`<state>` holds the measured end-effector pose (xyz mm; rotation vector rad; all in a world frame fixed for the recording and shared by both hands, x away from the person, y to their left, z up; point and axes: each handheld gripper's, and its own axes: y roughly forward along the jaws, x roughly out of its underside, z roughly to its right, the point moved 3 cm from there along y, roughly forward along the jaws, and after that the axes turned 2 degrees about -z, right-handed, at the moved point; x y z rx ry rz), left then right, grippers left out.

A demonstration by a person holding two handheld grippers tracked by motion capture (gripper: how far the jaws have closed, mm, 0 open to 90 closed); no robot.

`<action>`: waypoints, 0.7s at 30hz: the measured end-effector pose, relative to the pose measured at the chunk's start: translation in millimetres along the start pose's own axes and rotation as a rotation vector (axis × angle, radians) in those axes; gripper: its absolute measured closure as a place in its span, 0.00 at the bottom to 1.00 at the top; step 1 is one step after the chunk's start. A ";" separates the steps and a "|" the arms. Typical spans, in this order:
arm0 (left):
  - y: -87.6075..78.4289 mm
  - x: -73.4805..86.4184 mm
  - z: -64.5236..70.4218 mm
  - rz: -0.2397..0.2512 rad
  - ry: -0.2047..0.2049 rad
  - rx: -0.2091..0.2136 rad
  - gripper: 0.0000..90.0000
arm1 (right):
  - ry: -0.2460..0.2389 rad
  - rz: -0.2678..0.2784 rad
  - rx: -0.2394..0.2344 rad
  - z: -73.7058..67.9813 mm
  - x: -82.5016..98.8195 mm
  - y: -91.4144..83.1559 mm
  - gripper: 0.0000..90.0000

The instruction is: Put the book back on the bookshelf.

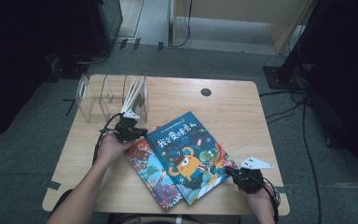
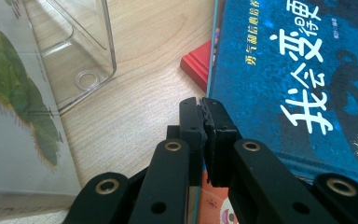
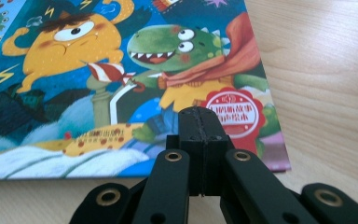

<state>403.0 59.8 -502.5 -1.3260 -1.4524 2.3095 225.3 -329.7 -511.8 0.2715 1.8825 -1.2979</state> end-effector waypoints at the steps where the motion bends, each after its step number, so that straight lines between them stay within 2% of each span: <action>1: 0.0 0.0 0.1 0.001 0.001 -0.001 0.98 | -0.002 -0.001 0.001 -0.3 1.2 -1.4 1.00; 4: -0.1 -0.1 -0.6 -0.002 -0.005 0.005 0.98 | -0.011 -0.007 0.015 -1.4 4.2 -5.4 1.00; 12: 1.6 -0.6 -1.8 -0.007 -0.006 -0.003 0.97 | 0.031 -0.013 0.002 0.6 9.3 -10.4 1.00; 15: 1.8 -0.6 -1.7 -0.007 -0.012 0.000 0.98 | 0.030 -0.053 0.001 0.4 14.8 -11.6 1.00; 21: 0.9 0.3 0.6 -0.019 -0.019 0.012 1.00 | 0.031 -0.042 -0.003 3.0 13.3 -10.1 1.00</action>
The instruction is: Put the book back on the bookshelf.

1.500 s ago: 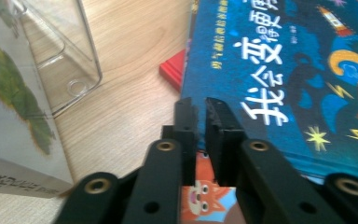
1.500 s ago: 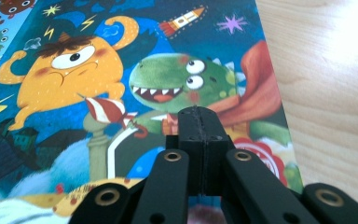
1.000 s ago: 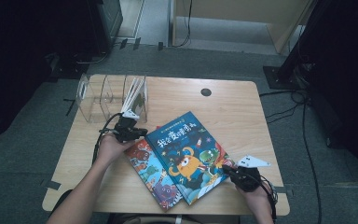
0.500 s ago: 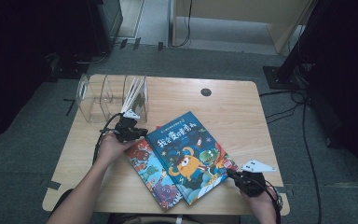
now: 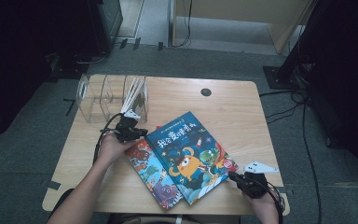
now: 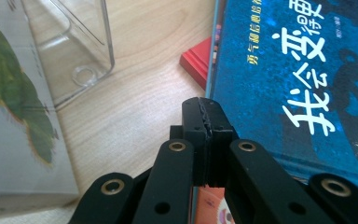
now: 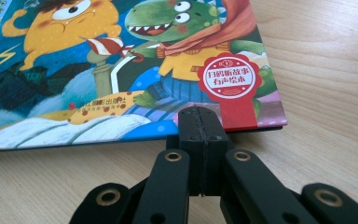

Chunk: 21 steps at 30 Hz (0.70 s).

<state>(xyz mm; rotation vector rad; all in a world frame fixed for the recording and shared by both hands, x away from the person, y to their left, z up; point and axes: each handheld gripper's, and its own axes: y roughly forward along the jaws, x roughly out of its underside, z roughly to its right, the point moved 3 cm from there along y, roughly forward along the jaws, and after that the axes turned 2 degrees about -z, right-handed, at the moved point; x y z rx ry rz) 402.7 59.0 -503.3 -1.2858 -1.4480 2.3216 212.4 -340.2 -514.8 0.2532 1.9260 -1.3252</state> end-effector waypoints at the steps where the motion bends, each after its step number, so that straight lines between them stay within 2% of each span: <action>1: -0.2 0.4 0.5 -0.002 0.000 0.004 1.00 | 0.007 0.000 0.002 1.1 -0.1 -0.2 1.00; 7: -1.8 2.5 4.3 -0.018 0.001 0.018 1.00 | 0.036 0.006 0.017 8.3 -1.5 -0.2 1.00; 11: -3.5 6.9 5.5 -0.012 -0.015 0.039 1.00 | 0.052 0.011 0.038 12.3 -5.1 0.7 1.00; 21: -9.7 15.1 12.5 -0.030 0.000 0.036 1.00 | 0.074 0.026 0.055 26.5 -13.7 6.7 1.00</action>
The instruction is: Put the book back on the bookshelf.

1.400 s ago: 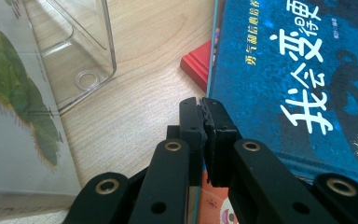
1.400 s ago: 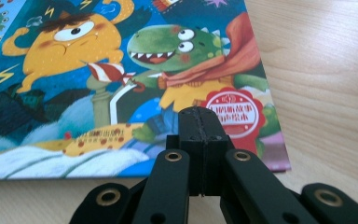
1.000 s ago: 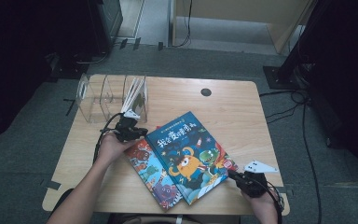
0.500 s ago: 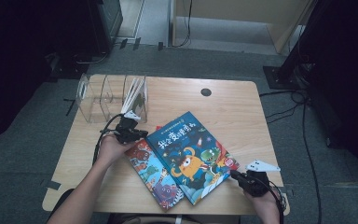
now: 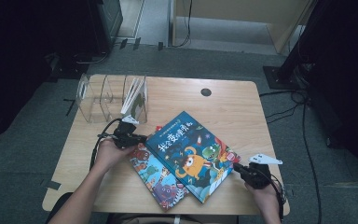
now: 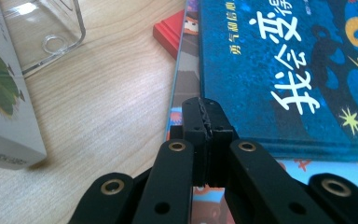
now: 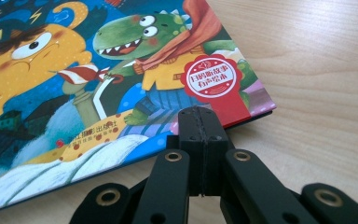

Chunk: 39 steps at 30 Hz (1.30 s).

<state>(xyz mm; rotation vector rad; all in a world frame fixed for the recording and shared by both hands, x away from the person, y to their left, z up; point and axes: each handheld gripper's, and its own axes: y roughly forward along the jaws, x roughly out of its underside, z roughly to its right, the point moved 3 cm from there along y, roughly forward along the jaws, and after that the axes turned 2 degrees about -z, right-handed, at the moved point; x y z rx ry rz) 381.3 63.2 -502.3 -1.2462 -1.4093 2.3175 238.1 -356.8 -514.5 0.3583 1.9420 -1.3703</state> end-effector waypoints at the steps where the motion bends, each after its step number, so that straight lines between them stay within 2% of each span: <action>1: -0.2 0.2 -0.7 0.004 -0.002 -0.005 0.99 | -0.003 0.002 0.003 0.7 -1.0 0.8 1.00; 5: 3.0 -0.2 -4.4 0.006 -0.021 0.014 0.99 | -0.012 0.005 0.006 3.4 -5.8 4.7 1.00; 11: 5.7 -1.5 0.8 0.005 -0.019 0.016 1.00 | 0.004 0.013 0.017 8.9 -13.9 11.9 1.00; 15: 4.1 1.4 1.2 0.002 -0.033 0.036 1.00 | 0.003 0.016 0.021 10.1 -15.7 13.6 1.00; 18: 2.6 3.5 4.2 -0.011 -0.021 0.041 1.00 | 0.005 0.020 0.021 12.5 -17.2 14.9 1.00; 20: 1.8 5.0 7.1 -0.014 -0.015 0.033 1.00 | 0.021 0.022 0.018 14.7 -18.6 15.9 1.00; 23: 0.9 6.7 9.8 -0.016 -0.019 0.024 1.00 | 0.015 0.021 0.019 15.4 -19.7 16.5 1.00; 26: 0.3 9.8 12.0 -0.015 -0.048 0.058 1.00 | 0.012 0.018 0.017 18.6 -22.2 18.0 1.00; 29: -0.7 12.5 17.2 -0.021 -0.038 0.053 1.00 | 0.010 0.009 0.013 23.2 -27.5 21.3 1.00; 39: -5.3 21.9 27.0 -0.027 -0.044 0.065 0.99 | -0.002 0.018 0.014 29.9 -35.4 28.1 1.00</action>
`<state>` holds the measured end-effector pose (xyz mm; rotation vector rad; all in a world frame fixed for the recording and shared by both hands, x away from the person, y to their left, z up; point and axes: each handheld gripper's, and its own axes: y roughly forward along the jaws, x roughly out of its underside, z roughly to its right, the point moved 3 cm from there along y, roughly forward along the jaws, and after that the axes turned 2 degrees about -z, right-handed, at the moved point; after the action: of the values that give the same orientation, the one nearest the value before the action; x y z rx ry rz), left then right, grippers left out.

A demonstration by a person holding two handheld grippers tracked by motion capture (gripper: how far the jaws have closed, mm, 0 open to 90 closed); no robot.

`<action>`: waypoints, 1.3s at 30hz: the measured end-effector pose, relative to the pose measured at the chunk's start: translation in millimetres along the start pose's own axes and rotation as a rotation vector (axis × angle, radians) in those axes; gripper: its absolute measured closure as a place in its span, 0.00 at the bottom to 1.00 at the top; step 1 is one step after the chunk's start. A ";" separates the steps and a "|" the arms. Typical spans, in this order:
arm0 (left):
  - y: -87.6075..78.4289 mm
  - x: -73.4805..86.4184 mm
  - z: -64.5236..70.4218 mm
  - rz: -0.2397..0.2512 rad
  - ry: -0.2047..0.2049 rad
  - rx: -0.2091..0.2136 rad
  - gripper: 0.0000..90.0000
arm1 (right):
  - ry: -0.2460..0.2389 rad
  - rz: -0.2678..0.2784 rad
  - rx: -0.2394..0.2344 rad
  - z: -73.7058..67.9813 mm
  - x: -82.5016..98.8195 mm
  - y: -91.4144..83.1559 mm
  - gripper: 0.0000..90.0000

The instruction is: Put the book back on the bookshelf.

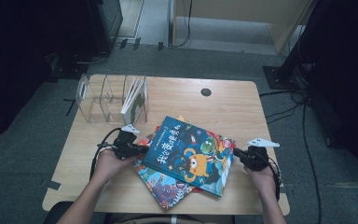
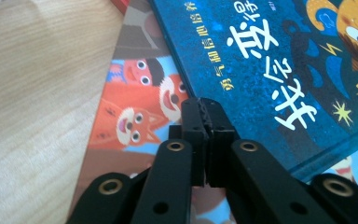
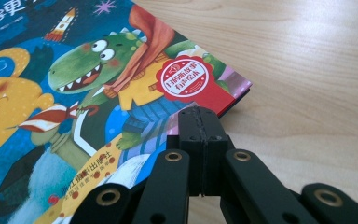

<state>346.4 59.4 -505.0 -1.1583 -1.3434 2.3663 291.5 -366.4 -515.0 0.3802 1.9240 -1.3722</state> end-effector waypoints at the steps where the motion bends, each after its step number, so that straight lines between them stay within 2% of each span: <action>1: -0.8 1.0 0.7 -0.002 -0.002 0.005 0.97 | 0.003 0.000 -0.001 0.1 -0.9 0.8 1.00; 3: -3.7 2.5 1.6 -0.007 0.000 0.000 0.91 | -0.005 0.003 -0.006 2.3 -3.7 3.5 1.00; 6: -9.5 3.6 0.4 0.010 -0.013 0.006 0.82 | -0.012 0.005 -0.015 3.2 -7.8 7.9 1.00; 10: -16.4 7.1 -1.8 0.032 -0.011 -0.026 0.69 | -0.028 0.005 -0.014 1.4 -12.5 12.5 1.00; 14: -19.2 10.8 -3.8 0.037 0.003 -0.045 0.62 | -0.036 0.006 -0.016 -0.2 -15.9 16.4 1.00; 16: -19.9 12.2 -3.8 0.035 0.006 -0.047 0.58 | -0.046 0.005 -0.020 -1.9 -17.9 18.6 1.00; 19: -22.1 14.2 -5.6 0.043 -0.013 -0.031 0.53 | -0.062 0.005 -0.023 -4.3 -20.7 21.8 1.00; 26: -26.3 18.9 -9.1 0.053 -0.034 -0.041 0.47 | -0.078 0.000 -0.032 -9.3 -25.2 27.1 1.00; 32: -30.9 24.5 -11.9 0.058 -0.060 -0.023 0.43 | -0.102 -0.002 -0.055 -20.6 -31.5 32.9 1.00; 33: -31.8 26.3 -13.2 0.058 -0.071 -0.019 0.43 | -0.103 0.001 -0.062 -22.9 -32.5 33.9 1.00; 34: -32.3 27.5 -14.1 0.059 -0.078 -0.017 0.42 | -0.104 0.004 -0.100 -26.9 -33.5 36.1 0.99; 37: -33.8 30.4 -17.0 0.053 -0.097 -0.013 0.41 | -0.138 -0.001 -0.124 -38.1 -35.6 40.6 0.98; 39: -35.0 31.9 -18.2 0.052 -0.101 -0.016 0.41 | -0.168 -0.017 -0.110 -45.1 -37.9 42.0 0.98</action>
<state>330.3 107.2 -499.6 -1.1042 -1.3816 2.4859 325.7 -302.9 -509.9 0.1895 1.8568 -1.2608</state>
